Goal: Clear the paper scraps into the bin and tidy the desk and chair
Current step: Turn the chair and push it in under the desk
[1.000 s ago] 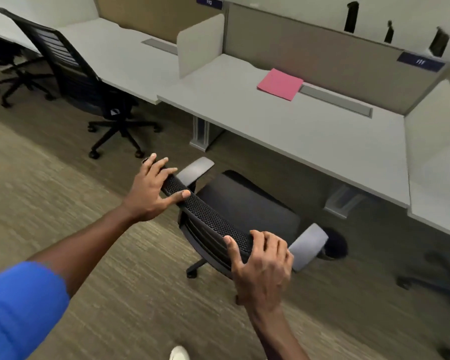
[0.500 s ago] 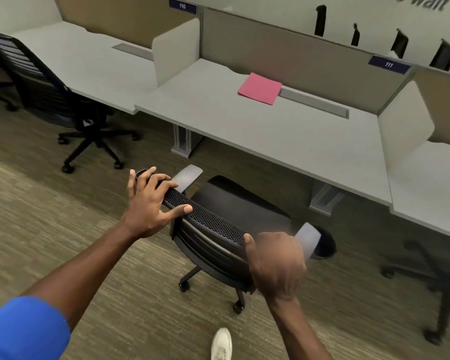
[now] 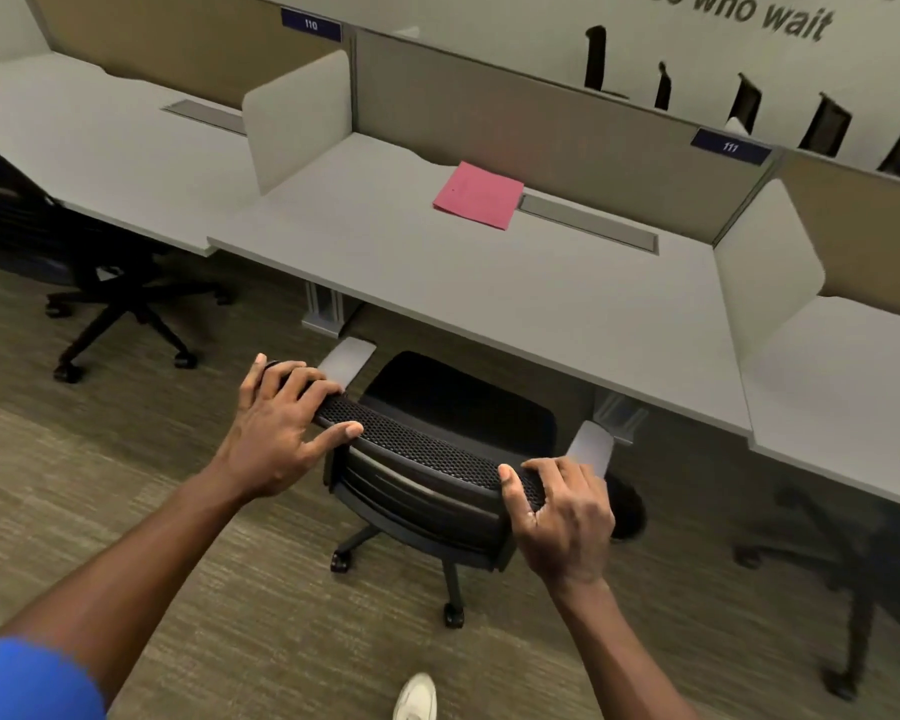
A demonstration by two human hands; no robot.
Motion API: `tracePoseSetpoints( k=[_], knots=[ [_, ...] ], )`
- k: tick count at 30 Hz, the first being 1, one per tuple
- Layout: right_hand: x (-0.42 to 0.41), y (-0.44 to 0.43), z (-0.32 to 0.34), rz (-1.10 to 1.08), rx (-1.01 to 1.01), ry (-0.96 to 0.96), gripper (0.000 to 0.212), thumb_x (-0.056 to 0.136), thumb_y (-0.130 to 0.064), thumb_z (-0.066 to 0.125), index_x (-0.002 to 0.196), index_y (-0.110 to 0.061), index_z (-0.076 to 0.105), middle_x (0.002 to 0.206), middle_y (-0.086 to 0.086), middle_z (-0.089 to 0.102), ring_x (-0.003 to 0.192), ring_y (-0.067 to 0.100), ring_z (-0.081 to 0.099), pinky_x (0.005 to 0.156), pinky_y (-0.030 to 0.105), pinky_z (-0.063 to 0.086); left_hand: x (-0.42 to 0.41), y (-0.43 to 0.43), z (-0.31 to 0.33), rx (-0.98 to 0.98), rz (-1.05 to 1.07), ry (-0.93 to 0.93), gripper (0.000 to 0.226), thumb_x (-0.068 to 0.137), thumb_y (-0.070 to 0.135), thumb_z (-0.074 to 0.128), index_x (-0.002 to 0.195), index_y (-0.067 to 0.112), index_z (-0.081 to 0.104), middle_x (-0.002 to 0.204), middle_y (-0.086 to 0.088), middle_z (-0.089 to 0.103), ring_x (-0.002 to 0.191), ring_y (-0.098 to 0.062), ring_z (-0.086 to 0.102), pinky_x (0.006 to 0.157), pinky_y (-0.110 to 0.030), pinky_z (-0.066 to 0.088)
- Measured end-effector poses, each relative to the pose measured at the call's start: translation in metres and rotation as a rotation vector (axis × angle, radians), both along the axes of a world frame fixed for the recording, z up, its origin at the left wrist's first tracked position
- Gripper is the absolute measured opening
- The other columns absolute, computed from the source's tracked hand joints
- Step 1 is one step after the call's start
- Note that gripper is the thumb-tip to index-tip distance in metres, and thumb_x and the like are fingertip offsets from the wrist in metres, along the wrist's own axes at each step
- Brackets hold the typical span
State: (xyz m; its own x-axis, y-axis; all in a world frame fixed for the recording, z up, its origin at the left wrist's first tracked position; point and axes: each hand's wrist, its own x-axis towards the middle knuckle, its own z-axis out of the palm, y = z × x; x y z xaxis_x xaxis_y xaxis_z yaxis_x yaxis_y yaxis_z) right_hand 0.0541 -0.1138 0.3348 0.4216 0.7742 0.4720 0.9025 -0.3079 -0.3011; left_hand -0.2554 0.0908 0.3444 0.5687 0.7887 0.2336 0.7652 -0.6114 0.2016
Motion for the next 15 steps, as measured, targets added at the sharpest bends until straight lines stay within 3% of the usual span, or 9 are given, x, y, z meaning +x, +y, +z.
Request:
tracePoseSetpoints(
  k=[15],
  knots=[
    [0.089,0.095,-0.004,0.036,0.004,0.000,0.049,0.101,-0.062,0.052,0.098,-0.020,0.075,0.093,0.001,0.071,0.088,0.021,0.064,0.078,0.040,0.047,0.083,0.085,0.003,-0.022,0.024,-0.011,0.072,0.096,0.084,0.024,0.140,0.035,0.053,0.141,0.008,0.051,0.152,-0.023,0.034,0.133,-0.056,0.003]
  ],
)
